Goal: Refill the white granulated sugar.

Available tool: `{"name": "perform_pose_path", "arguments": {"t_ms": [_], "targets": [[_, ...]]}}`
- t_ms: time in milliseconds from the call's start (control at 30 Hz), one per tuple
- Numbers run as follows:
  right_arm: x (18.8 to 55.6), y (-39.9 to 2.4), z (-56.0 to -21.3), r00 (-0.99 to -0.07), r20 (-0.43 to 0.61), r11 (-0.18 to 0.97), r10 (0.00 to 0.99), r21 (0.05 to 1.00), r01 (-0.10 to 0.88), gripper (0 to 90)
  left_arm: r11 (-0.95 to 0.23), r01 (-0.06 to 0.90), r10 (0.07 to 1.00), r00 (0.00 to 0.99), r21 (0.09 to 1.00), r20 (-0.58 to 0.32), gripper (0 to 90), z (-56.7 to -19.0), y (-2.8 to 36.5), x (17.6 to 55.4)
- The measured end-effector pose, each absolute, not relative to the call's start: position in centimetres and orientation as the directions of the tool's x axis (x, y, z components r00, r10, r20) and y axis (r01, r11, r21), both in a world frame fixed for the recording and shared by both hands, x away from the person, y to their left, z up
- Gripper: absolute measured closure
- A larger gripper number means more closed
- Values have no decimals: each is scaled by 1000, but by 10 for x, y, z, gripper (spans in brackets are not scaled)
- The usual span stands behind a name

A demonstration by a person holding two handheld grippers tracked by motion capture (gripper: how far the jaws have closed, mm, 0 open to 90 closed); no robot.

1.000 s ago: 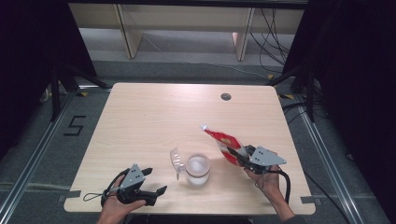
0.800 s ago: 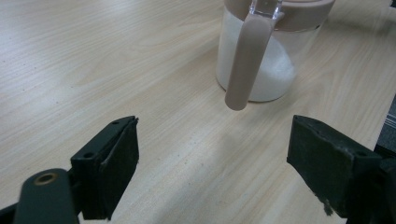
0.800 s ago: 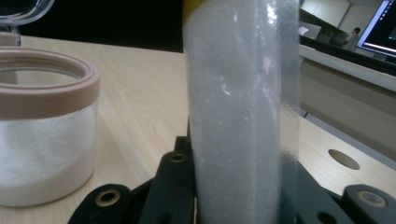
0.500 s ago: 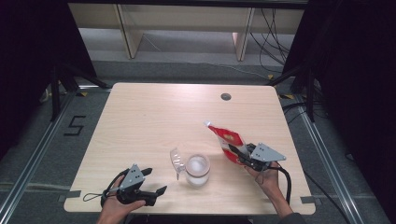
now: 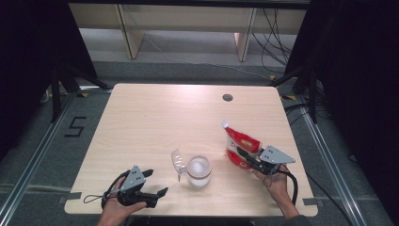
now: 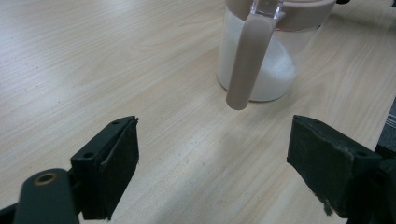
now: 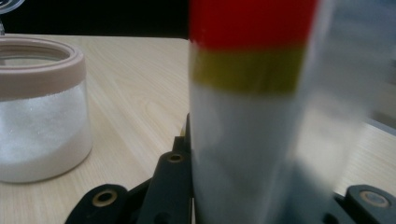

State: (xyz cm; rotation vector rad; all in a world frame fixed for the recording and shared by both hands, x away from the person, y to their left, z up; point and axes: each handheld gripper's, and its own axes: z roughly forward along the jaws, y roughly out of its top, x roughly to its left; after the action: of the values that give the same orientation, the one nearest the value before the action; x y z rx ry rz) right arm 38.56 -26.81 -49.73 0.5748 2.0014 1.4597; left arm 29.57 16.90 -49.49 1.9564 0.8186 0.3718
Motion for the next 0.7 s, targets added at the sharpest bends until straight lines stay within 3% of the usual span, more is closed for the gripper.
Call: {"name": "perform_pose_path", "arguments": {"t_ms": [267,500,533,600,700], "targets": [[384,-269,-498,-733,-185,286,655,958,14,762,-345,371,670,740,862,-51,162,-494,171,297],[380,-268,-494,-723,-142,247,677,968,41,682,-344,373,671,739,862,-52,162,-494,171,297],[380,-269,-493,-755,-110,237,646,969,62,668,-343,373,671,739,862,-53,162,-494,170,297],[375,-268,-490,-709,-153,257,689,965,41,638,-344,372,671,740,862,-51,162,-494,170,297],[372,-271,-486,-708,-163,273,687,961,45,607,-326,392,682,728,860,-73,162,-495,169,295]]}}
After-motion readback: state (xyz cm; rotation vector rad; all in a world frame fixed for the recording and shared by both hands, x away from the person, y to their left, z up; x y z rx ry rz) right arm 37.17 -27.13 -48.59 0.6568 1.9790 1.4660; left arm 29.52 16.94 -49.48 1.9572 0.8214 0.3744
